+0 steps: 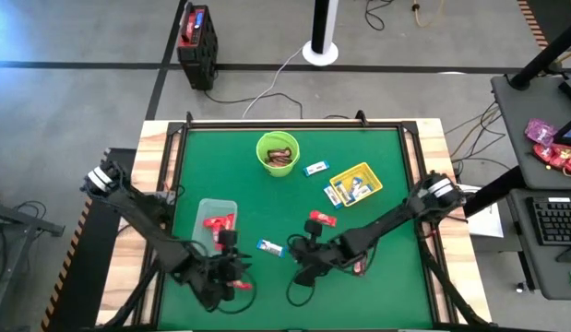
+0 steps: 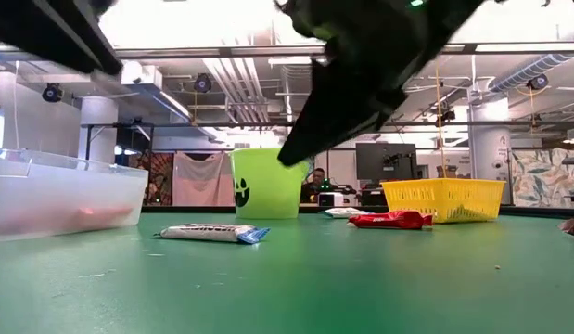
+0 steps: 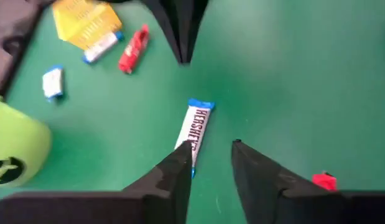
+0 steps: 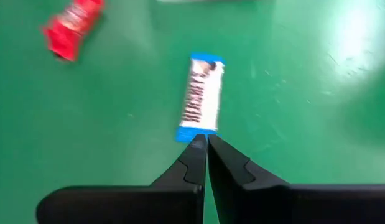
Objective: Sort candy by brand, put in halloween buckets
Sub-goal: Put the white chocolate bar into the yellow bin
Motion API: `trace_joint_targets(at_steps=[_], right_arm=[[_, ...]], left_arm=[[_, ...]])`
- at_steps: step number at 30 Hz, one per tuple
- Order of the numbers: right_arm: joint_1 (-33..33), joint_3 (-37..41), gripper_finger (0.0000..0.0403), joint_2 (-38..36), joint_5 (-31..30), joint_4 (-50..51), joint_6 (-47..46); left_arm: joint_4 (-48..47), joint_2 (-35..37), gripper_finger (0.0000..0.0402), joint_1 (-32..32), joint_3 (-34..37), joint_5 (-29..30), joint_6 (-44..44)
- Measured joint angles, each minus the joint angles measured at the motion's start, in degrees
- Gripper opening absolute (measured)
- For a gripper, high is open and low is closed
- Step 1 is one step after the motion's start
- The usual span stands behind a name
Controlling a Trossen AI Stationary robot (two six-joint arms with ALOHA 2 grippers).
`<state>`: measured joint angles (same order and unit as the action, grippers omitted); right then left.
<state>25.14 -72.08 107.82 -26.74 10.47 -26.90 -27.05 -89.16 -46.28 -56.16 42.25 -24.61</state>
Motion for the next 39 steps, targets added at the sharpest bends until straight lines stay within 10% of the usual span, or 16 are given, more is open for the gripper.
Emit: trace_joint_targets(at_steps=[6, 39], right_arm=[[0.4, 9.3, 0.0009, -1.8, 1.7, -16.0, 1.4], [-0.3, 4.5, 0.0244, 9.8, -8.1, -18.3, 0.1]], left_arm=[[5.0, -5.8, 0.0007, 7.5, 0.1, -9.4, 7.2], [18.2, -14.7, 0.0, 17.1, 6.4, -18.5, 12.1]])
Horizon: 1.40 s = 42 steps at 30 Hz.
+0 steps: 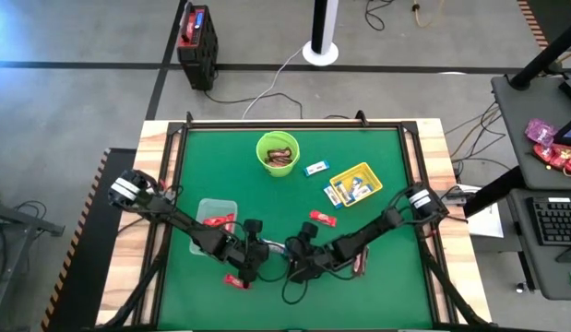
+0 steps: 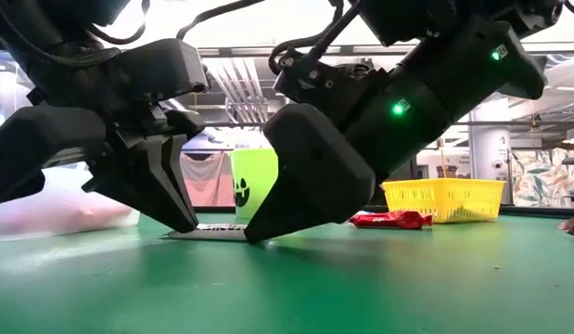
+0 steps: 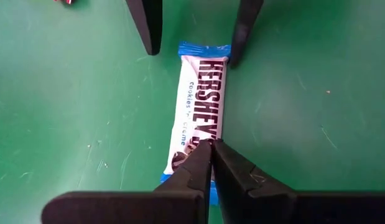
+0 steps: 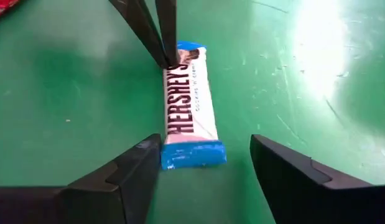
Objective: Sort candy by brand, put in halloween buckets
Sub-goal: Put the white chocolate bar into the yellow bin
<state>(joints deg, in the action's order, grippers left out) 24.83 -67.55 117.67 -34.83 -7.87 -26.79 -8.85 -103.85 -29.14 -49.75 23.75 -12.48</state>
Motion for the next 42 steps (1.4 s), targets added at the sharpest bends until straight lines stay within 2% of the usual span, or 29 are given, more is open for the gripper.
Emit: trace_joint_targets(at_steps=[5, 10, 17, 32, 39, 42], right_arm=[[-1.2, 0.0, 0.0231, 1.0, 5.3, -1.9, -0.2], [-1.6, -0.2, 0.0202, 3.6, 5.5, -3.8, -0.4], [-1.6, 0.0, 0.0095, 4.6, 6.4, -3.5, -1.1], [-1.5, 0.4, 0.0093, 0.8, 7.3, -4.1, 1.9], [-1.5, 0.5, 0.0093, -2.7, 7.4, 0.0, 1.5], [-1.5, 0.5, 0.0093, -5.8, 7.3, 4.9, 0.9]], left_arm=[[1.1, -0.1, 0.0, 0.0, 0.3, -0.3, 0.0], [1.6, -0.2, 0.0, 0.0, 0.3, -0.6, 0.0], [2.0, 0.3, 0.0, -0.1, 0.2, -0.2, -0.4], [-3.3, 12.2, 0.0, -1.0, -1.0, 0.7, -0.1], [-3.4, 18.0, 0.0, -3.2, -1.0, 1.3, 0.0], [-3.9, 21.0, 0.0, -4.9, -1.0, 3.7, 0.0]])
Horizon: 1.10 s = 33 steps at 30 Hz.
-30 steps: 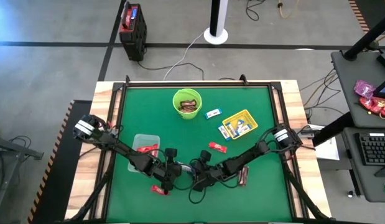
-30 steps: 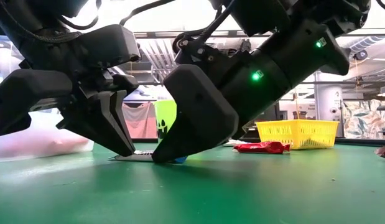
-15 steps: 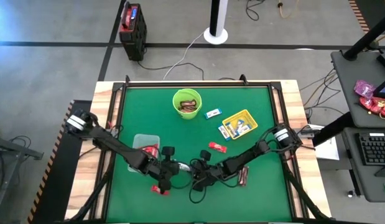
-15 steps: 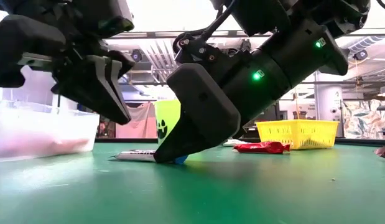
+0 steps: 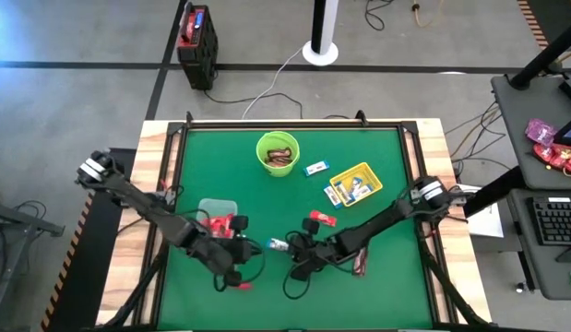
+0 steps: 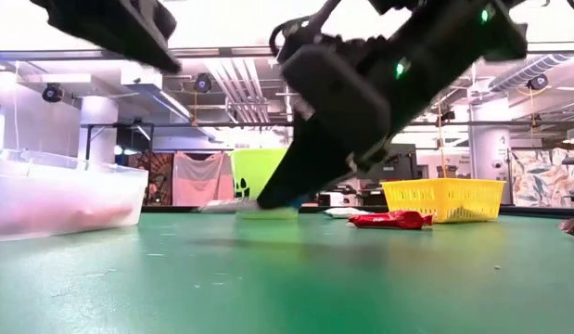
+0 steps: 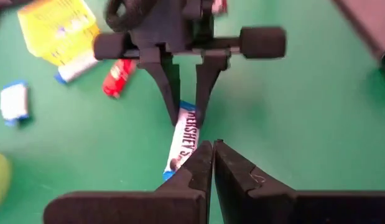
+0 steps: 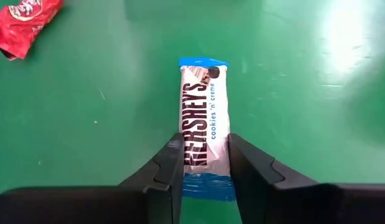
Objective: Sort candy by brand, put in halloween buckets
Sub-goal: Put the white chocolate bar into the yellow bin, then put the brown chocolate bar into the green bucket
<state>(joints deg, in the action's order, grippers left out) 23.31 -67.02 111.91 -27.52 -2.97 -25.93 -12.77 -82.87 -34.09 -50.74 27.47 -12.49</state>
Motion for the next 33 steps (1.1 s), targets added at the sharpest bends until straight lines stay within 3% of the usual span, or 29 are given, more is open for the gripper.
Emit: trace_joint_targets(at_steps=[4, 10, 15, 18, 20, 25, 33], right_arm=[[-0.2, 0.0, 0.0093, -5.9, -0.9, 10.1, -0.6], [-1.3, -0.1, 0.0092, -17.8, -6.7, 37.7, -9.8], [-3.1, 0.1, 0.0083, -26.1, -10.4, 60.6, -27.4], [-5.2, 1.4, 0.0082, -29.1, -10.5, 70.0, -43.7], [-6.9, 2.8, 0.0081, -30.4, -9.4, 71.9, -50.8], [-10.7, 6.2, 0.0087, -31.1, -8.1, 69.5, -52.3], [-14.2, 7.0, 0.0213, -30.7, -6.3, 69.5, -51.5]], left_arm=[[-1.3, 4.2, 0.0, -3.1, 0.0, 5.5, 0.0], [-1.9, 9.1, 0.0, -7.8, -0.1, 10.7, 0.0], [-1.9, 10.2, 0.0, -10.4, -0.1, 14.0, 0.0], [-2.0, 9.7, 0.0, -10.6, -0.1, 15.2, 0.0], [-2.0, 9.1, 0.0, -10.6, -0.1, 15.7, 0.1], [-2.1, 8.0, 0.0, -10.5, -0.1, 16.6, 0.2], [-2.3, 8.0, 0.0, -10.6, -0.1, 17.2, 0.2]])
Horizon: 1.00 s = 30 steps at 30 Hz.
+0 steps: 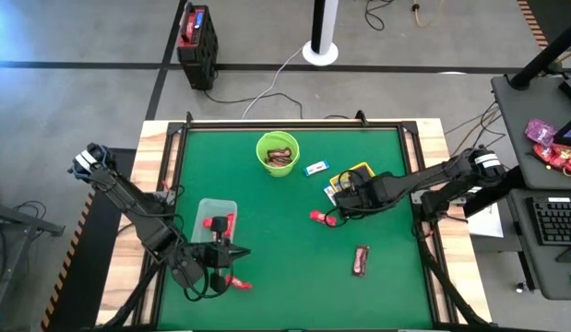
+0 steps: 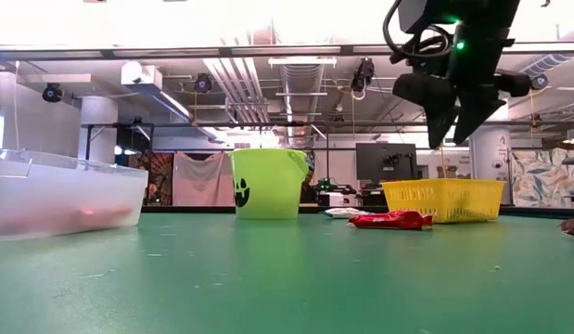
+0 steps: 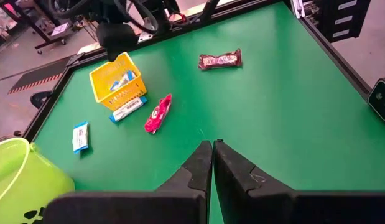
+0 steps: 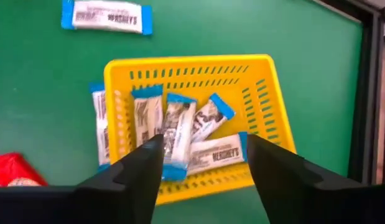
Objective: Sort candy by brand, put in halloween buckets
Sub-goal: Put the brown chocolate bar into the green bucket
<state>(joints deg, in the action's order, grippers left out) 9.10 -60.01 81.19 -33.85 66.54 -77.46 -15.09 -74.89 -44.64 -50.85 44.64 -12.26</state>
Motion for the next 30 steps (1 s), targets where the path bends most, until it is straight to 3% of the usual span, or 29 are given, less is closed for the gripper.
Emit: trace_joint_targets(at_steps=[5, 8, 18, 23, 27, 30], right_arm=[[0.1, -0.2, 0.0238, -0.1, -0.8, -0.9, 0.8], [1.3, -0.2, 0.0239, -0.1, -0.1, -6.7, 5.4], [6.2, -0.3, 0.0225, 2.9, 16.4, -39.8, 29.1], [7.6, -0.3, 0.0218, 6.3, 27.8, -40.4, 23.5], [9.3, -0.3, 0.0213, 9.2, 40.9, -35.6, 14.2], [11.7, -0.4, 0.021, 10.2, 45.9, -29.7, 5.8]], left_arm=[[0.0, 0.0, 0.0, 0.0, 0.0, 0.0, -0.1], [-0.6, 0.0, 0.0, -0.1, 0.0, -0.1, -0.6], [-5.9, 0.0, 0.0, -0.2, 0.0, -0.2, -5.3], [-8.6, 0.0, 0.0, -0.2, 0.0, -0.2, -8.6], [-9.5, 0.0, 0.0, -0.2, 0.0, -0.2, -9.5], [-9.5, 0.0, 0.0, -0.2, 0.0, -0.2, -9.5]])
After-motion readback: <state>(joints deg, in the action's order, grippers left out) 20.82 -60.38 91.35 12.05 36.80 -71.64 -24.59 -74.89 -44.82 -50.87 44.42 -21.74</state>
